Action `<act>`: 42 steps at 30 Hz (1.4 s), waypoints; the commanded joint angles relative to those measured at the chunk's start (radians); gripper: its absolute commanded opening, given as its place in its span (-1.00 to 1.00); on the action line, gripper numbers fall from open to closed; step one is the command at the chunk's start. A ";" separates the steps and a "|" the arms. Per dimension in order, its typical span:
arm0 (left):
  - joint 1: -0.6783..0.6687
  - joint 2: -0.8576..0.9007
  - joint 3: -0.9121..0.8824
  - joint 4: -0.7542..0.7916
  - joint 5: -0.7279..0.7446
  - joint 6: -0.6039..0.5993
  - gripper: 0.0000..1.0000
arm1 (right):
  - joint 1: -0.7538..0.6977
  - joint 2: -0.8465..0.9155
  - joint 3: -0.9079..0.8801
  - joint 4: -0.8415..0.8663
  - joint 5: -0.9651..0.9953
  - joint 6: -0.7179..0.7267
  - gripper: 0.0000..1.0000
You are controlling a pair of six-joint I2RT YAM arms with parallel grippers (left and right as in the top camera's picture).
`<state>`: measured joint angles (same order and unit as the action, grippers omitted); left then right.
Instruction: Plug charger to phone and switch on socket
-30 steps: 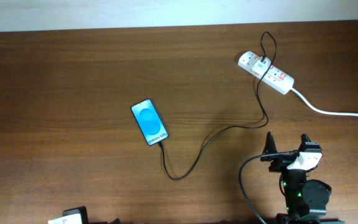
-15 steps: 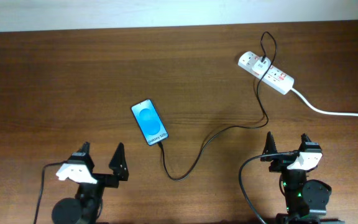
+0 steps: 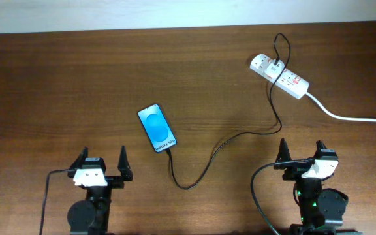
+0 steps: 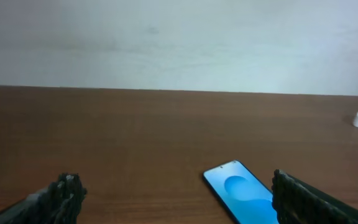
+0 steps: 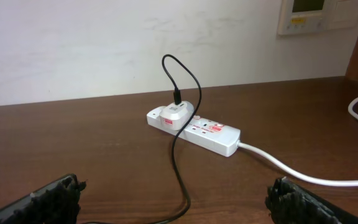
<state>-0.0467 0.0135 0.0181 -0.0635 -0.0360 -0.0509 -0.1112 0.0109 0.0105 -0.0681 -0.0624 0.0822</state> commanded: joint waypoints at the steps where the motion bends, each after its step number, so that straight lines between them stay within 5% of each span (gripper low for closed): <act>1: -0.005 -0.009 -0.010 -0.020 0.013 0.049 0.98 | 0.005 -0.006 -0.005 -0.005 -0.006 0.003 0.97; 42: -0.005 -0.008 -0.010 -0.019 0.032 0.052 0.99 | 0.005 -0.006 -0.005 -0.005 -0.006 0.003 0.97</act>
<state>-0.0467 0.0139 0.0166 -0.0845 -0.0147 -0.0181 -0.1112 0.0109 0.0105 -0.0681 -0.0624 0.0822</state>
